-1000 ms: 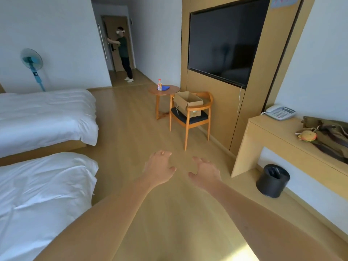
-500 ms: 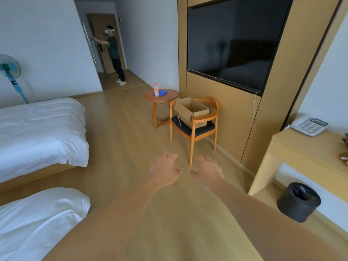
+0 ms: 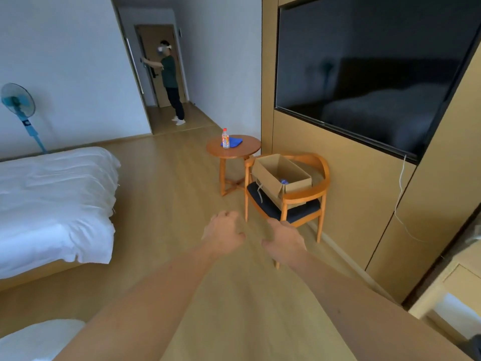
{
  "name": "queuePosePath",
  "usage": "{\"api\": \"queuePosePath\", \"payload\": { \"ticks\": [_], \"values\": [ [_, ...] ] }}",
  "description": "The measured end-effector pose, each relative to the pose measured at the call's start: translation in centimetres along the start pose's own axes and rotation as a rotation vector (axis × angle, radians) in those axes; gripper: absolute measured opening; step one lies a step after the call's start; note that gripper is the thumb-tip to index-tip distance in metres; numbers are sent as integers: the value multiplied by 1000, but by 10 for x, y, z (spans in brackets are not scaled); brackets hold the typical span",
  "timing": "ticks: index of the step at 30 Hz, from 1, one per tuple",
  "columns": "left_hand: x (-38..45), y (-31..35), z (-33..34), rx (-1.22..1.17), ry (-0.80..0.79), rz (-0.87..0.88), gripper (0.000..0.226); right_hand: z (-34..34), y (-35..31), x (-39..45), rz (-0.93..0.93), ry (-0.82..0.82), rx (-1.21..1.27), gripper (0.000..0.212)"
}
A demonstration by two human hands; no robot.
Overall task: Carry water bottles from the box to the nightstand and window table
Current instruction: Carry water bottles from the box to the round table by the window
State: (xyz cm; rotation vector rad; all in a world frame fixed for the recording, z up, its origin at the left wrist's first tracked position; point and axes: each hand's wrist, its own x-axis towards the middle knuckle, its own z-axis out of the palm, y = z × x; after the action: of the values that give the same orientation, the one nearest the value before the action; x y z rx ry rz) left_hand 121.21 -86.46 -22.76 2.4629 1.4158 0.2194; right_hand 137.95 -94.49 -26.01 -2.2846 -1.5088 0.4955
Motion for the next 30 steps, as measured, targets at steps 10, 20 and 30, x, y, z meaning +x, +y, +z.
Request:
{"api": "queuePosePath", "payload": {
  "ticks": [10,20,30],
  "values": [
    [196,-31,18,2,-73,58,48,9,-2,192,38,-40,-46,60],
    [435,-90,33,-47,-174,161,52,27,-14,393,213,-27,-67,61],
    [614,-107,72,-95,-291,256,62,37,-1,547,407,-48,-24,62]
  ]
}}
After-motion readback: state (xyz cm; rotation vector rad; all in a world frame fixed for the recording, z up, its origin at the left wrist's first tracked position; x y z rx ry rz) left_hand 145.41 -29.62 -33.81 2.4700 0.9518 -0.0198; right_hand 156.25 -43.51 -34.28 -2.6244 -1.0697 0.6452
